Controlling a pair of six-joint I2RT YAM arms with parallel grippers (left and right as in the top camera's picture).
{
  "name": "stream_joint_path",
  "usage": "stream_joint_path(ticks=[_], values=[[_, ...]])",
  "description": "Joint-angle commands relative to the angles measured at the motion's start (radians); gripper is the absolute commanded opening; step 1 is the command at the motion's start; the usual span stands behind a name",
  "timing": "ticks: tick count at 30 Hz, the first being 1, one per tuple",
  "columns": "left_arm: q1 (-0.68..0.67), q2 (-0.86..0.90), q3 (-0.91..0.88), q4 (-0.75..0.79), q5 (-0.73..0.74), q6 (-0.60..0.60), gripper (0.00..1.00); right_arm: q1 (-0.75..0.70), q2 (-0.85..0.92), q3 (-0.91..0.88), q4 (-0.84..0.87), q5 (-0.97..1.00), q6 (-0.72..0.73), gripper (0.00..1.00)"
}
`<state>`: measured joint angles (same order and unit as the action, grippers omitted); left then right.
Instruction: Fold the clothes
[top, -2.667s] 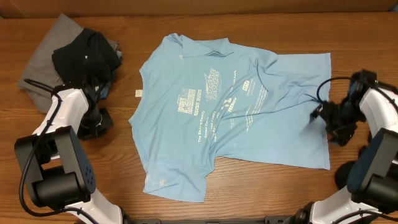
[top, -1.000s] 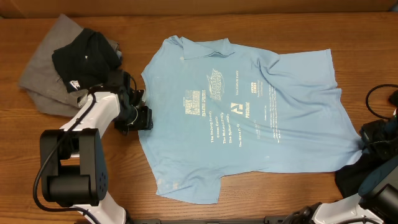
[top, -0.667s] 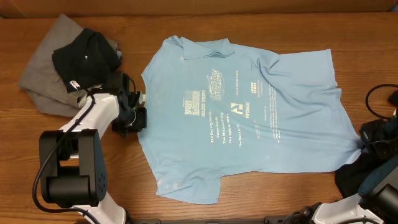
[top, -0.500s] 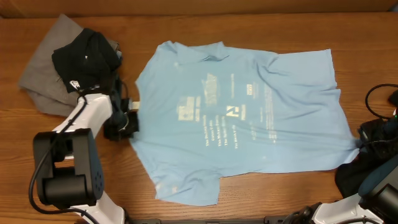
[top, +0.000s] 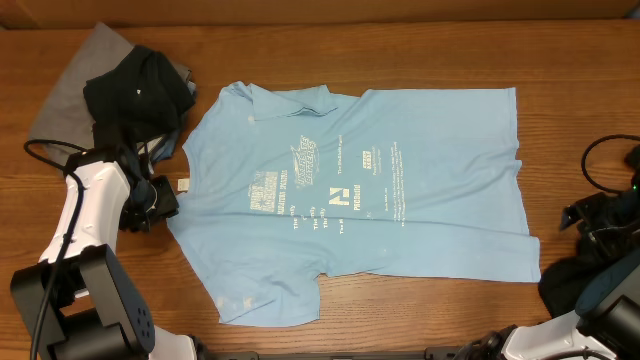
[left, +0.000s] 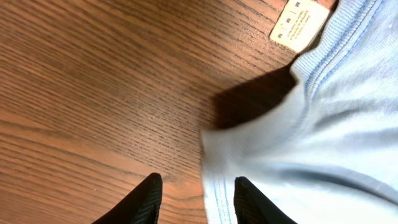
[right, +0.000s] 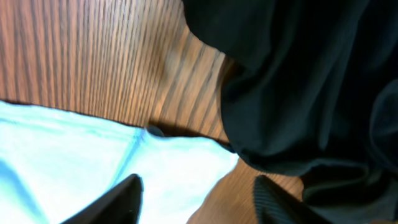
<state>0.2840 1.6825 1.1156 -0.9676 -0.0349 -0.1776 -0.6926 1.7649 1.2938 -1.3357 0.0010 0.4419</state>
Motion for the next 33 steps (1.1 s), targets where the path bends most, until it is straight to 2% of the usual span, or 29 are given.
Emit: stream_joint_path(ticks=[1, 3, 6, 10, 14, 17, 20, 23, 27, 33], values=[[0.008, -0.017, 0.016, -0.008, 0.026, 0.054, 0.4, 0.0, -0.026, 0.019, 0.037, -0.029, -0.012, 0.65], [0.005, -0.017, 0.024, -0.007, 0.08, 0.084, 0.3, 0.004, -0.026, 0.029, 0.076, -0.141, -0.101, 0.65], [-0.014, -0.017, 0.061, -0.007, 0.173, 0.135, 0.22, 0.032, -0.026, 0.031, 0.144, -0.354, -0.219, 0.62], [-0.087, -0.017, 0.158, 0.006, 0.299, 0.235, 0.12, 0.101, -0.026, 0.037, 0.238, -0.5, -0.293, 0.56], [-0.199, -0.016, 0.22, 0.098, 0.323, 0.261, 0.12, 0.201, -0.026, 0.058, 0.321, -0.504, -0.293, 0.56], [-0.283, -0.002, 0.222, 0.188, 0.306, 0.278, 0.06, 0.264, -0.026, 0.097, 0.32, -0.5, -0.298, 0.56], [-0.349, 0.054, 0.222, 0.255, 0.265, 0.275, 0.08, 0.301, -0.032, 0.164, 0.286, -0.5, -0.317, 0.56], [-0.387, 0.146, 0.223, 0.315, 0.265, 0.275, 0.1, 0.32, -0.048, 0.242, 0.229, -0.5, -0.32, 0.56], [-0.412, 0.258, 0.224, 0.399, 0.264, 0.258, 0.08, 0.338, -0.087, 0.328, 0.149, -0.5, -0.32, 0.56], [-0.417, 0.37, 0.224, 0.536, 0.269, 0.233, 0.04, 0.345, -0.151, 0.34, 0.089, -0.5, -0.319, 0.57]])
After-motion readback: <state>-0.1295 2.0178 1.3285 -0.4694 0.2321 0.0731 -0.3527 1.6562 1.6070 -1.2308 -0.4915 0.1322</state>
